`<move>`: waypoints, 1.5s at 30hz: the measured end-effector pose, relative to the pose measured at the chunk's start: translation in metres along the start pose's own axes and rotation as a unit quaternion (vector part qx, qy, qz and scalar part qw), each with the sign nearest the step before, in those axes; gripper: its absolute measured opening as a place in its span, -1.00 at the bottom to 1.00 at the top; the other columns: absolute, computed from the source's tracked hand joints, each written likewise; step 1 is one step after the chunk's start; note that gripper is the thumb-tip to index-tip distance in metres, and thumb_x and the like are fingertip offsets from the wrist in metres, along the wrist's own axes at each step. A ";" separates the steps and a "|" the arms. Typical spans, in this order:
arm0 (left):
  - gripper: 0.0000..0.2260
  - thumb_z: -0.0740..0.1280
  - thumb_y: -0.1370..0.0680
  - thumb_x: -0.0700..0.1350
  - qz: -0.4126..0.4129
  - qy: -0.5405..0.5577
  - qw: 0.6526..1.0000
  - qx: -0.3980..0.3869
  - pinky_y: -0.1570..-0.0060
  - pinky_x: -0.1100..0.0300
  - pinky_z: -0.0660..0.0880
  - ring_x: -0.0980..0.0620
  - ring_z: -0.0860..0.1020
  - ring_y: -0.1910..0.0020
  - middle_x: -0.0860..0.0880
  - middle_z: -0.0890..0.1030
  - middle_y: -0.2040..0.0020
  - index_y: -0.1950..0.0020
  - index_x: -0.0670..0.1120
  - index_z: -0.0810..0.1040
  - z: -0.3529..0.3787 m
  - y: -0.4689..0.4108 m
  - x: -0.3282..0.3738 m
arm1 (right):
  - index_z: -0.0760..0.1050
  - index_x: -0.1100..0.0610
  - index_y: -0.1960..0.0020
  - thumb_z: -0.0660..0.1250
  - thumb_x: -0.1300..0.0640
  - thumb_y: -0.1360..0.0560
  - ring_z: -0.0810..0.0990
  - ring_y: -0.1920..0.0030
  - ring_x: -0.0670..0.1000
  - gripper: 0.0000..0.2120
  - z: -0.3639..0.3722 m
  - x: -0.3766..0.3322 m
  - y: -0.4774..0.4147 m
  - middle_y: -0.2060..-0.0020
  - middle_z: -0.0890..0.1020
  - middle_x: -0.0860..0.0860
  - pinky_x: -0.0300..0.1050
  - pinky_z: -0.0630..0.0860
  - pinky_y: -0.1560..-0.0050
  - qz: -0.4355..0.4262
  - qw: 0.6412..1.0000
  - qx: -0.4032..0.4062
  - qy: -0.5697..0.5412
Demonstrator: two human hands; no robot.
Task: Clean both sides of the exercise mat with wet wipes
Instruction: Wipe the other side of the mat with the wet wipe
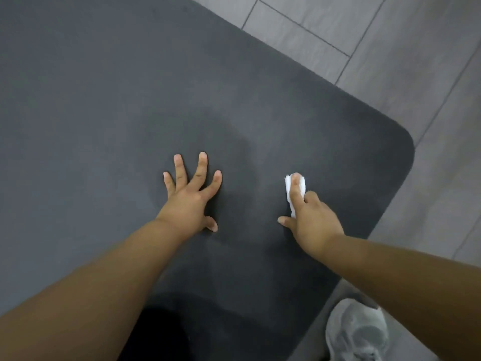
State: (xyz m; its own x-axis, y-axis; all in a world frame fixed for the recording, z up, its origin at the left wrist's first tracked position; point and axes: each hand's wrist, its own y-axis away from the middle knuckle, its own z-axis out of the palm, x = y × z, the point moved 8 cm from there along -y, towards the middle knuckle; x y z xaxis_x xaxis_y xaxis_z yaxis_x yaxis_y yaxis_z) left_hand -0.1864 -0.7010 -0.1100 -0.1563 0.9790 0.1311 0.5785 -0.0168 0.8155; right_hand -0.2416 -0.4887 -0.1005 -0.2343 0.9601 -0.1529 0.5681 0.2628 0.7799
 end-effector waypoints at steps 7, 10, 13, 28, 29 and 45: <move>-0.05 0.45 -0.36 0.17 -0.030 0.029 0.999 0.019 -0.36 -0.28 -0.28 -0.31 -0.48 -0.38 0.13 -0.52 -0.32 -0.55 0.10 -0.10 -0.003 0.001 -0.002 | -0.44 0.09 -0.47 0.09 -0.19 -0.57 0.46 0.03 0.02 -0.17 -0.004 -0.003 -0.003 -0.17 0.36 0.07 -0.19 0.43 0.03 -0.074 0.996 -0.002 0.055; -0.05 0.44 -0.37 0.18 -0.042 0.025 0.999 0.014 -0.37 -0.27 -0.26 -0.30 -0.48 -0.38 0.13 -0.53 -0.32 -0.55 0.10 -0.12 -0.003 0.001 -0.001 | -0.43 0.08 -0.48 0.10 -0.16 -0.58 0.45 -0.02 0.03 -0.19 -0.006 -0.001 -0.002 -0.18 0.34 0.07 -0.18 0.42 -0.05 -0.080 0.996 0.006 0.025; -0.05 0.42 -0.38 0.19 -0.047 0.016 0.999 -0.003 -0.38 -0.24 -0.26 -0.30 -0.49 -0.37 0.12 -0.55 -0.31 -0.54 0.11 -0.17 -0.001 0.001 -0.002 | -0.43 0.06 -0.48 0.12 -0.14 -0.58 0.40 0.03 0.00 -0.19 -0.004 -0.001 -0.001 -0.16 0.34 0.06 -0.19 0.43 -0.08 -0.082 0.997 0.009 0.003; 0.00 0.49 -0.34 0.15 -0.061 0.069 0.995 0.029 -0.42 -0.13 -0.27 -0.05 -0.56 -0.33 0.23 -0.56 -0.31 -0.39 0.26 -0.29 0.000 0.002 -0.006 | -0.41 -0.03 -0.48 0.13 -0.09 -0.59 0.32 0.08 -0.01 -0.22 0.002 0.005 -0.005 -0.13 0.31 0.02 -0.25 0.28 0.05 -0.108 0.994 -0.002 -0.007; 0.00 0.49 -0.35 0.14 -0.065 0.067 0.995 0.037 -0.43 -0.13 -0.25 -0.08 -0.53 -0.37 0.23 -0.55 -0.32 -0.43 0.25 -0.26 -0.001 0.002 -0.006 | -0.38 -0.05 -0.49 0.13 -0.07 -0.59 0.35 0.06 0.00 -0.25 0.002 0.005 -0.006 -0.14 0.32 0.01 -0.23 0.28 0.04 -0.105 0.994 -0.011 -0.007; -0.50 0.21 -0.59 0.11 -0.099 0.234 0.967 -0.017 -0.36 0.14 0.27 -0.04 0.30 -0.42 -0.05 0.32 -0.46 -0.49 -0.01 0.24 -0.001 0.252 0.114 | 0.35 -0.17 -0.36 0.18 0.11 -0.58 0.46 0.09 0.04 -0.62 -0.125 0.015 0.204 0.01 0.35 -0.02 -0.13 0.43 0.01 -0.083 0.993 0.084 -0.021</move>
State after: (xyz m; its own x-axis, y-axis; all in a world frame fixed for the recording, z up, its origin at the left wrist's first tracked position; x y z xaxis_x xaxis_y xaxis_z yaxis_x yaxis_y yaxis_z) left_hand -0.0587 -0.5934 0.1111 -0.6106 0.7651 0.2046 0.4750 0.1471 0.8676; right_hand -0.2280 -0.4328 0.1321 -0.3044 0.9040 -0.3000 0.6479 0.4274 0.6305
